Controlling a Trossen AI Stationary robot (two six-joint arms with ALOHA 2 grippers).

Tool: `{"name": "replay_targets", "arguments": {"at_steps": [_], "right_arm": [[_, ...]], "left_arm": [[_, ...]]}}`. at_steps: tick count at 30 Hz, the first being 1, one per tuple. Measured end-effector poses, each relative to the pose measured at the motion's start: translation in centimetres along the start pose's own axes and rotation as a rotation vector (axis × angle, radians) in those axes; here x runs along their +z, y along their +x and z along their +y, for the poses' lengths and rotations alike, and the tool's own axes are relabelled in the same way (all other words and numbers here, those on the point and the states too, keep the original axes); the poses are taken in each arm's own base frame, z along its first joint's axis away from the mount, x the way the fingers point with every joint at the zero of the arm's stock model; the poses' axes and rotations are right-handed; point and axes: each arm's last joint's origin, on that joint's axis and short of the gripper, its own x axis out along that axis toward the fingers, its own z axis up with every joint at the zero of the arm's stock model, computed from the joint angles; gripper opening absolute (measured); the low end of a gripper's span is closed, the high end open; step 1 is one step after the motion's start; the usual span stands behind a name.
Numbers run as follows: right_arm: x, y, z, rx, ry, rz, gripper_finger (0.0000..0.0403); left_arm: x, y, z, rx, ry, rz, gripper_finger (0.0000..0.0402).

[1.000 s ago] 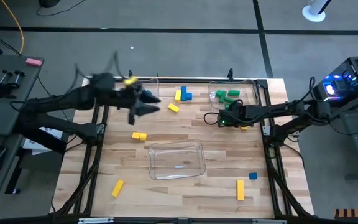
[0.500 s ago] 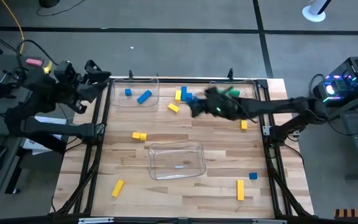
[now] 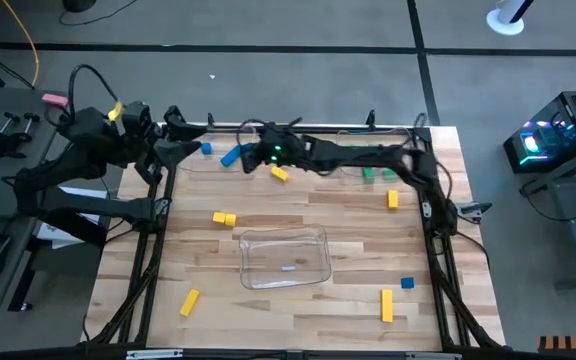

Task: Sort blocks
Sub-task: Put the blue block into the top left transparent bin

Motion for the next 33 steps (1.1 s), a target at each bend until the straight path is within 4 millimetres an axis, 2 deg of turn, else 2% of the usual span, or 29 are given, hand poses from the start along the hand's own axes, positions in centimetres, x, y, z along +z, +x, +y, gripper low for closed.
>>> {"name": "replay_targets", "arguments": {"at_steps": [2, 5, 10, 13, 17, 19, 21, 25, 28, 33], "right_arm": [[-0.1, 1.8, -0.3, -0.004, -0.011, -0.002, 0.0131], [0.3, 3.5, -0.5, 0.015, -0.016, 0.004, 0.017], [1.7, 3.9, -0.6, 0.029, -0.045, 0.037, 0.025], [3.2, 3.0, -1.0, -0.003, -0.109, 0.08, 0.0276], [6.8, 0.4, -1.8, -0.113, -0.189, 0.117, 0.0284], [8.4, -1.2, -2.9, -0.199, -0.217, 0.17, 0.0284], [9.2, -2.4, -4.5, -0.275, -0.261, 0.28, 0.0285], [8.4, -3.5, -8.4, -0.331, -0.369, 0.546, 0.0285], [7.6, -4.0, -10.4, -0.31, -0.438, 0.711, 0.0286], [4.9, -2.8, -13.2, -0.321, -0.465, 0.829, 0.0286]], "left_arm": [[0.0, 0.1, 0.0, -0.005, -0.002, -0.007, 0.0186], [0.1, 0.1, -0.1, -0.013, -0.017, -0.011, 0.0186], [0.1, 0.1, -0.1, -0.015, -0.024, -0.012, 0.0186], [0.0, 0.1, -0.1, -0.014, -0.021, -0.009, 0.0186], [0.1, 0.1, -0.1, -0.015, -0.003, -0.01, 0.0186], [0.1, 0.1, -0.1, -0.014, 0.001, -0.01, 0.0186], [-0.1, 0.2, -0.1, -0.011, 0.0, 0.0, 0.0186], [-0.3, 0.4, 0.1, -0.002, 0.004, 0.02, 0.0186], [-0.6, 0.7, 0.2, 0.005, 0.0, 0.038, 0.0186], [-1.0, 1.4, 0.4, 0.014, -0.008, 0.06, 0.0186]]}}
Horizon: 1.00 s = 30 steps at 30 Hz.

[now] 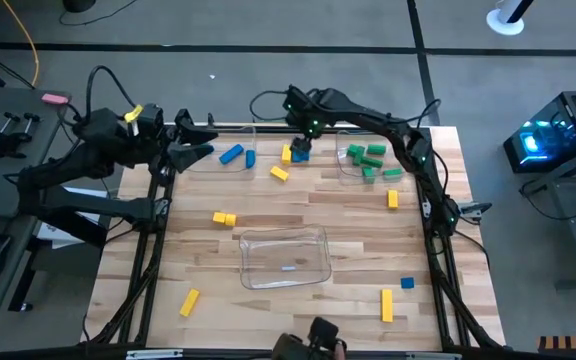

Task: Sort blocks
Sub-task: Put the blue block into the top left transparent bin

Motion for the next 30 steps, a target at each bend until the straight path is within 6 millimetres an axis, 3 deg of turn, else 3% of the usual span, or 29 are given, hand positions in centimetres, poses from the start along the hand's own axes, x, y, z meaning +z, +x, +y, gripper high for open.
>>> {"name": "replay_targets", "arguments": {"at_steps": [5, 10, 22, 27, 30], "right_arm": [[-1.7, 4.2, 0.3, 0.069, -0.12, 0.064, 0.0286], [-2.4, 6.5, 0.7, 0.067, -0.231, 0.035, 0.0286], [-3.1, 8.9, 0.6, -0.012, -0.516, -0.01, 0.0286], [-3.8, 9.8, 0.7, -0.004, -0.531, 0.003, 0.0281], [-4.0, 10.0, 0.7, 0.0, -0.498, 0.002, 0.0252]], "left_arm": [[-0.4, 0.6, 0.2, 0.007, -0.003, 0.019, 0.0186], [-0.6, 1.0, 0.5, 0.038, -0.013, 0.023, 0.0186], [-1.3, 2.1, 0.9, 0.076, -0.059, 0.047, 0.0186], [-1.4, 2.3, 1.0, 0.078, -0.06, 0.053, 0.0186], [-1.5, 2.4, 1.0, 0.08, -0.06, 0.055, 0.0186]]}}
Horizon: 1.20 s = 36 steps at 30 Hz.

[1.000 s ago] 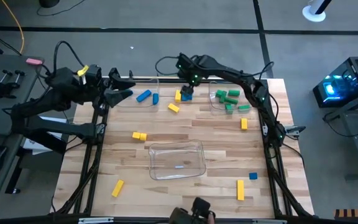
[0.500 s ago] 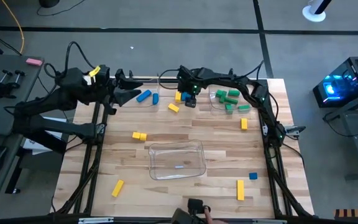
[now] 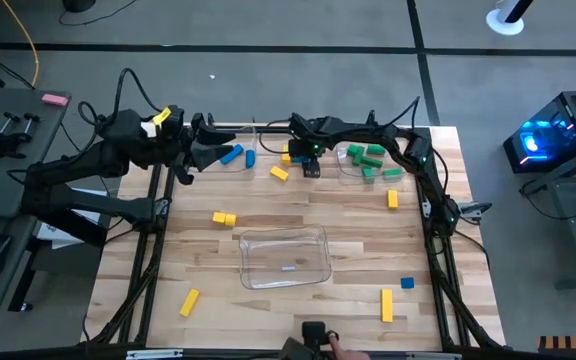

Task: Sort blocks
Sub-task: Put the blue block into the top left transparent bin

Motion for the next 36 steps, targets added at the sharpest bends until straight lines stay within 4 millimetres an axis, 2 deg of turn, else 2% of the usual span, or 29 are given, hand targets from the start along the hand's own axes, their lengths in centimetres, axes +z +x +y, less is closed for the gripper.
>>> {"name": "replay_targets", "arguments": {"at_steps": [6, 7, 10, 14, 18, 21, 24, 28, 32, 34, 36], "right_arm": [[0.6, -0.5, 0.1, -0.022, 0.028, 0.006, 0.0131], [0.8, -0.8, 0.1, -0.028, 0.027, 0.014, 0.0125], [1.1, -2.8, -0.3, -0.033, 0.03, 0.013, 0.0127], [2.2, -7.5, -1.2, -0.106, 0.076, -0.103, 0.0127], [3.9, -11.5, -1.5, -0.072, 0.263, -0.37, 0.0127], [6.0, -12.5, -0.5, -0.021, 0.383, -0.548, 0.0127], [8.2, -12.1, 1.3, 0.023, 0.444, -0.669, 0.0127], [10.9, -10.0, 3.9, 0.091, 0.512, -0.787, 0.0127], [12.7, -8.5, 5.9, 0.079, 0.548, -0.884, 0.0127], [13.1, -8.1, 6.4, 0.044, 0.56, -0.894, 0.0142], [13.1, -8.0, 6.6, 0.0, 0.574, -0.885, 0.0178]], "left_arm": [[0.0, 0.1, 0.0, 0.002, 0.007, 0.002, 0.0186], [0.0, 0.1, 0.0, 0.002, 0.013, 0.002, 0.0186], [0.0, 0.0, 0.0, 0.002, 0.031, 0.001, 0.0186], [0.0, 0.0, 0.0, 0.003, 0.053, 0.001, 0.0186], [0.0, 0.0, 0.0, 0.003, 0.054, 0.0, 0.0186], [0.0, 0.0, 0.0, 0.003, 0.054, 0.0, 0.0186], [0.0, 0.0, 0.0, 0.002, 0.053, 0.0, 0.0186], [0.0, 0.0, 0.0, 0.001, 0.052, 0.0, 0.0186], [0.0, 0.0, 0.0, 0.0, 0.028, 0.001, 0.0186], [0.0, 0.0, 0.0, 0.0, 0.025, 0.001, 0.0186], [0.0, 0.0, 0.0, -0.001, 0.025, 0.001, 0.0186]]}}
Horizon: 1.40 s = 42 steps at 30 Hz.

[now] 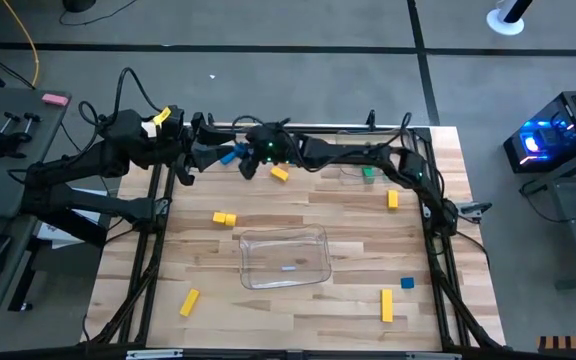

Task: Sort blocks
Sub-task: Put the blue block into the top left transparent bin

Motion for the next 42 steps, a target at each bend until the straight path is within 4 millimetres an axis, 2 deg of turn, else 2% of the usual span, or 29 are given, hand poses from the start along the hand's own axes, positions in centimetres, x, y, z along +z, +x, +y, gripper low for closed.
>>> {"name": "replay_targets", "arguments": {"at_steps": [4, 7, 9, 12, 15, 17, 20, 22, 26, 27, 34, 38, 42], "right_arm": [[0.4, -0.3, -0.2, -0.043, -0.013, -0.015, 0.0262], [1.4, -0.7, -0.7, -0.028, -0.012, -0.016, 0.0299], [2.7, -1.2, -1.1, -0.005, -0.009, -0.021, 0.0308], [4.5, -2.6, -2.2, -0.061, -0.008, 0.032, 0.0311], [6.0, -4.0, -4.4, -0.175, -0.034, 0.135, 0.0312], [6.2, -4.7, -6.0, -0.235, -0.027, 0.206, 0.0308], [5.3, -5.4, -8.7, -0.309, -0.012, 0.351, 0.0273], [4.1, -5.7, -10.2, -0.334, -0.041, 0.46, 0.0223], [1.7, -5.8, -12.4, -0.256, -0.118, 0.634, 0.0057], [1.1, -5.7, -12.8, -0.216, -0.117, 0.652, 0.0029], [-3.3, -4.3, -14.6, -0.118, -0.011, 0.692, 0.0004], [-5.3, -3.7, -14.4, -0.109, 0.03, 0.686, 0.0002], [-6.0, -3.1, -13.6, -0.106, 0.045, 0.648, 0.0001]], "left_arm": [[0.0, 0.0, 0.0, 0.0, 0.0, 0.0, 0.0186], [0.0, 0.0, 0.0, 0.0, 0.0, 0.0, 0.0186], [0.0, 0.0, 0.0, 0.0, -0.002, 0.0, 0.0186], [0.0, 0.0, 0.0, 0.001, -0.017, 0.001, 0.0186], [-0.1, 0.0, 0.0, 0.003, -0.017, 0.006, 0.0186], [-0.1, 0.0, 0.0, 0.004, -0.018, 0.01, 0.0186], [-0.2, 0.0, 0.1, 0.007, -0.018, 0.017, 0.0186], [-0.3, 0.0, 0.1, 0.012, -0.019, 0.029, 0.0186], [-0.5, 0.0, 0.2, 0.019, -0.02, 0.046, 0.0186], [-0.5, 0.0, 0.2, 0.021, -0.021, 0.05, 0.0186], [-0.5, 0.0, 0.2, 0.023, -0.03, 0.053, 0.0186], [-0.5, 0.0, 0.2, 0.022, -0.029, 0.049, 0.0186], [-0.5, 0.1, 0.3, 0.034, -0.029, 0.047, 0.0186]]}}
